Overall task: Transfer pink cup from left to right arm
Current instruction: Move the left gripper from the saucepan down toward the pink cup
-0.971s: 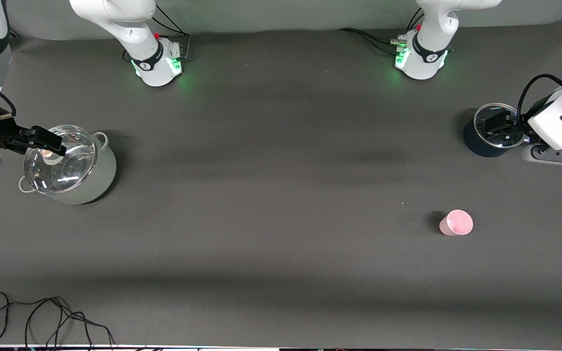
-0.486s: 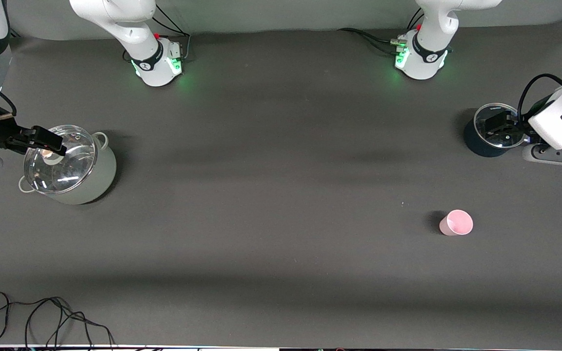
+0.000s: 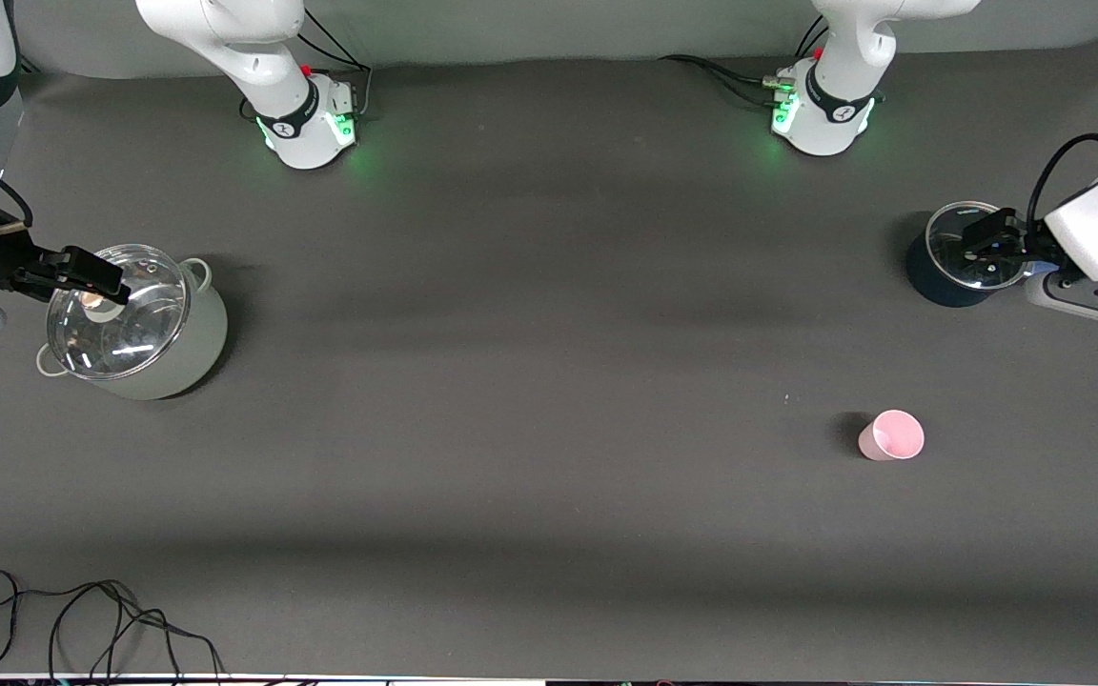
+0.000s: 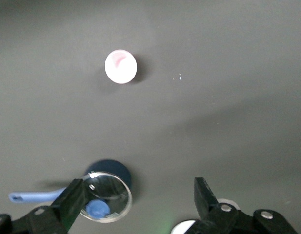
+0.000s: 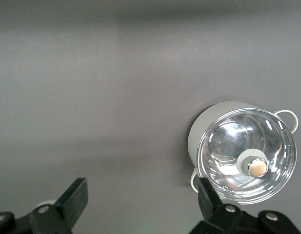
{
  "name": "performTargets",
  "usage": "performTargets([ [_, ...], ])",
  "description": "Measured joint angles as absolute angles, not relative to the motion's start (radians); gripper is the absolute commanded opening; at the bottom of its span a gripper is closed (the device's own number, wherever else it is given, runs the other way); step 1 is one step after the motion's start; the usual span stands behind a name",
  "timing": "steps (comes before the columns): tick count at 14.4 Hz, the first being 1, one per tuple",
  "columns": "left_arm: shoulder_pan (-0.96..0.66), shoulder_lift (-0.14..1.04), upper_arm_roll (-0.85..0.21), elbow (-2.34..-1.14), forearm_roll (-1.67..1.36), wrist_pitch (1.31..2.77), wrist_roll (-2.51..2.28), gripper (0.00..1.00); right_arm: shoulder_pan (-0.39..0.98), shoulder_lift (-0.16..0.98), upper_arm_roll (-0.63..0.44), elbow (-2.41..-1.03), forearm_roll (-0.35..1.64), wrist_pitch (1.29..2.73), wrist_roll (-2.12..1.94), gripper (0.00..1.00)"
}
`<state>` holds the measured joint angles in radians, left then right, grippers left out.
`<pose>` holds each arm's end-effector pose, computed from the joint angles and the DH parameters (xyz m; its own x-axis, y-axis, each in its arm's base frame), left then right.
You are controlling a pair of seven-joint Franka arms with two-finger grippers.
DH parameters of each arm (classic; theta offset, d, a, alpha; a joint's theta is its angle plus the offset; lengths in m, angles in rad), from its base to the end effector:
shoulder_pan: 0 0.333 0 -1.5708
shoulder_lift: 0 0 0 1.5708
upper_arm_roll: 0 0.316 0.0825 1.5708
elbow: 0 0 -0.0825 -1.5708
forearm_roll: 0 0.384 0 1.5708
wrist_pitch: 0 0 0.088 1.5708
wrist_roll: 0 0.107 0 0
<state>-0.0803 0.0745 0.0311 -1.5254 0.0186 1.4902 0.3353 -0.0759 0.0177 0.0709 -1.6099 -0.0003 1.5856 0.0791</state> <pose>0.5672 -0.0265 0.5973 0.9212 -0.3732 -0.1102 -0.3737 -0.9274 0.0163 0.5596 -0.0032 0.5975 0.9956 -0.0840 -0.0419 -0.0839 -0.9965 0.0024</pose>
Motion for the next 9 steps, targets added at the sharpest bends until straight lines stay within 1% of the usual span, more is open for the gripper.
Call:
performTargets([
  [5, -0.002, 0.145, 0.036, -1.457, -0.023, 1.549, 0.695, 1.00, -0.076, 0.019, 0.071, -1.610, 0.000, 1.586, 0.079, 1.00],
  [7, 0.064, 0.181, 0.038, -1.451, -0.112, 1.567, 0.832, 1.00, -0.076, 0.019, 0.071, -1.610, 0.000, 1.586, 0.079, 1.00],
  [9, 0.167, 0.230, 0.042, -1.449, -0.255, 1.573, 1.000, 1.00, -0.076, 0.019, 0.071, -1.610, 0.000, 1.586, 0.079, 1.00],
])
